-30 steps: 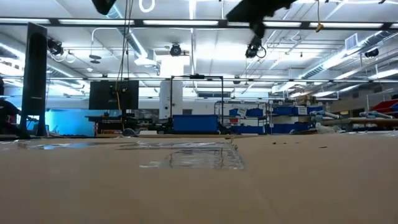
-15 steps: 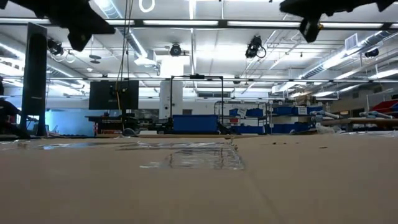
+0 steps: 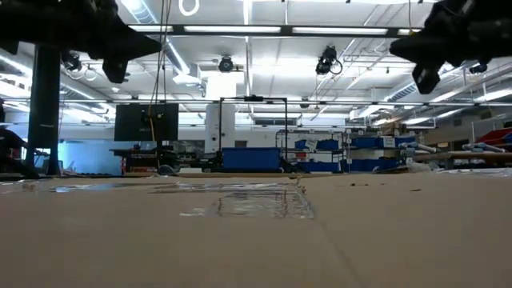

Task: Unpack boxes
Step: Return to Home Position

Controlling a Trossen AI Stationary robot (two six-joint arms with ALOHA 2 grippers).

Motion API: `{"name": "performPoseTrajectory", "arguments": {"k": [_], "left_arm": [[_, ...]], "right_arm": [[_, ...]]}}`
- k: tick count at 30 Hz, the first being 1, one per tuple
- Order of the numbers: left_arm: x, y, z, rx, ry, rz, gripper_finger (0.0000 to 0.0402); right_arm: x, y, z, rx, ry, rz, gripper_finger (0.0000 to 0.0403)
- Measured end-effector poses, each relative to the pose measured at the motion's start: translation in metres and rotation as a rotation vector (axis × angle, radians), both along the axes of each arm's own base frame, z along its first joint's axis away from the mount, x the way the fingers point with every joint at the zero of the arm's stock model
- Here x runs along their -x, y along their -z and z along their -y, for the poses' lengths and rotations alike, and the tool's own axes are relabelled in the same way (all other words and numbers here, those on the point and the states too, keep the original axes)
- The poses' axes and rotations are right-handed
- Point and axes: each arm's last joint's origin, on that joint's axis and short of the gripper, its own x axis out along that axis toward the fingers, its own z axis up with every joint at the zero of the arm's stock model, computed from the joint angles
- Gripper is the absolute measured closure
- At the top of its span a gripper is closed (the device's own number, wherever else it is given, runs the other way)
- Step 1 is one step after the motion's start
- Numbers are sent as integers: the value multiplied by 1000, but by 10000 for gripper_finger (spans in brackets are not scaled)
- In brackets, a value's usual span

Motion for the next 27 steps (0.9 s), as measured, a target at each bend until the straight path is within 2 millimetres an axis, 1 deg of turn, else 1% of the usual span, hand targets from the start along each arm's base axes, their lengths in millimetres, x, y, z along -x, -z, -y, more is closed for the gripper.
{"name": "performPoseTrajectory", "arguments": {"k": [5, 8, 13, 16, 20, 23, 27], "left_arm": [[4, 17, 1, 26, 54, 26, 386], [8, 24, 3, 30, 105, 35, 386], [13, 44, 3, 46, 120, 18, 386], [17, 55, 3, 62, 123, 18, 386], [22, 64, 3, 67, 133, 43, 385], [26, 66, 2, 58, 135, 18, 385], [33, 64, 2, 24, 143, 53, 385]], "right_arm": [[3, 24, -1, -8, -14, 26, 373], [3, 36, -1, -19, -21, 10, 374], [3, 56, -2, -55, -42, 1, 372], [3, 58, -3, -67, -86, 15, 371], [3, 59, -4, -70, -123, 1, 372], [3, 61, -4, -94, -122, -18, 375], [3, 61, -4, -104, -121, -22, 375]]}}
